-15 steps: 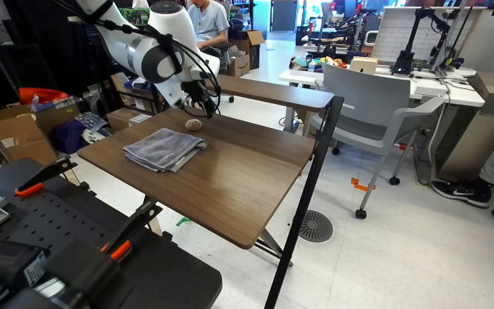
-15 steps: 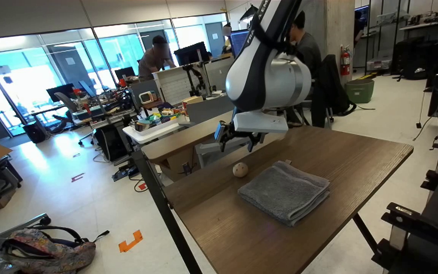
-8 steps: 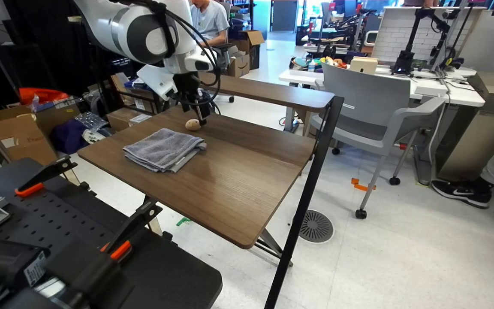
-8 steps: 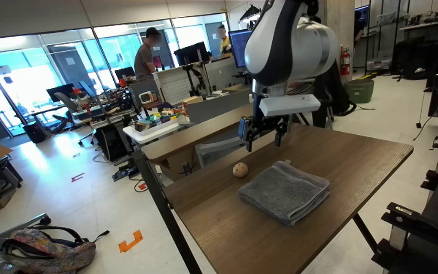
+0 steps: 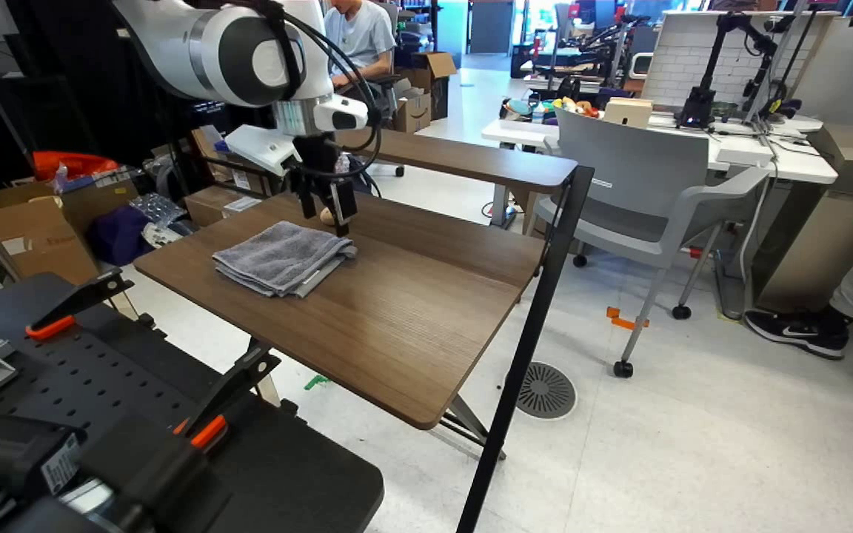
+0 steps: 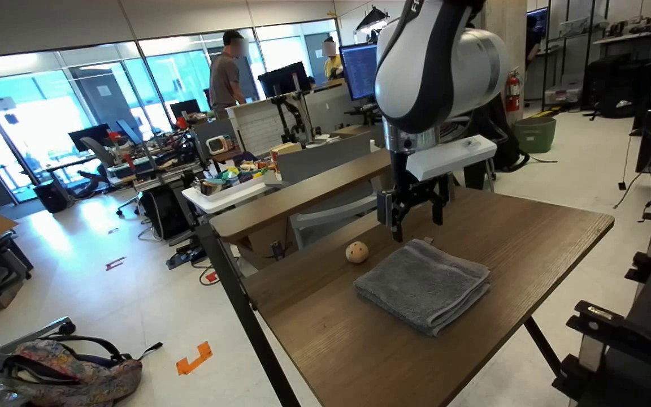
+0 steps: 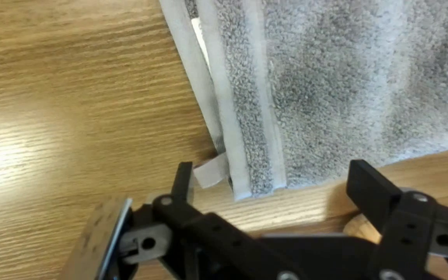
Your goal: Move the brown object to the left and use the grey towel to wipe the table
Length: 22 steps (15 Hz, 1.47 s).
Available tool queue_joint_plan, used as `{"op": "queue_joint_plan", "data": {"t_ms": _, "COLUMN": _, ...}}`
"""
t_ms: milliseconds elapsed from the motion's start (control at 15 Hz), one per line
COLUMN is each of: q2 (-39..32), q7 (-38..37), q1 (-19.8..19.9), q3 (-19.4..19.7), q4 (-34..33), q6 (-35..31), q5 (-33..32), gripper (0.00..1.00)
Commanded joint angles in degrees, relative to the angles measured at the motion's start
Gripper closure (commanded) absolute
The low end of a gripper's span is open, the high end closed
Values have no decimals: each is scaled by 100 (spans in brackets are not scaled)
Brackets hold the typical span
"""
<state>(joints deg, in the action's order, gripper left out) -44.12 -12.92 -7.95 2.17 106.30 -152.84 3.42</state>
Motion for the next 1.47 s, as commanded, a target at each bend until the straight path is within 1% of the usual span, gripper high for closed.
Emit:
{"op": "queue_joint_plan", "data": {"t_ms": 0, "q2": -311, "q7": 100, "q1": -206, "q3": 6, "q4": -18, "q6": -39, "q5": -313, "gripper": 0}}
{"op": "queue_joint_plan", "data": {"t_ms": 133, "q2": -499, "q7": -8, "q1": -392, "q3": 14, "q4": -13, "q6": -169, "q5": -404, "gripper": 0}}
{"op": "queue_joint_plan", "data": {"t_ms": 400, "q2": -635, "q7": -62, "q1": -803, "q3": 75, "q4": 114, "q6": -436, "q5": -556, "gripper": 0}}
{"op": "queue_joint_plan", "data": {"t_ms": 600, "q2": -924, "q7": -256, "q1": -1047, "q3": 330, "q4": -188, "q6": -289, "q5": -667, "gripper": 0}}
{"op": "queue_joint_plan", "data": {"t_ms": 733, "q2": -1163, "q7": -423, "q1": -1081, "q3": 389, "q4": -451, "q6": -279, "q5": -594, "gripper": 0}}
{"op": "queue_joint_plan", "data": {"t_ms": 867, "q2": -1379, "q7": -476, "q1": -890, "q3": 132, "q4": -716, "q6": -448, "q5": -341, "gripper": 0}}
{"op": "queue_joint_plan", "data": {"t_ms": 1000, "q2": -1553, "q7": -658, "q1": -818, "q3": -42, "q4": -1031, "q6": -312, "q5": -85, "gripper": 0}}
{"op": "queue_joint_plan", "data": {"t_ms": 1067, "q2": -1610, "q7": -778, "q1": -822, "q3": -105, "q4": -1138, "q6": -289, "q5": 34, "gripper": 0}}
{"op": "queue_joint_plan", "data": {"t_ms": 1267, "q2": -1752, "q7": -1124, "q1": -819, "q3": -409, "q4": -1380, "q6": -532, "q5": 532, "gripper": 0}}
{"op": "queue_joint_plan", "data": {"t_ms": 1333, "q2": -1743, "q7": -1212, "q1": -863, "q3": -456, "q4": -1411, "q6": -523, "q5": 642, "gripper": 0}}
{"op": "queue_joint_plan", "data": {"t_ms": 1400, "q2": -1718, "q7": -1302, "q1": -926, "q3": -447, "q4": -1415, "q6": -380, "q5": 683, "gripper": 0}}
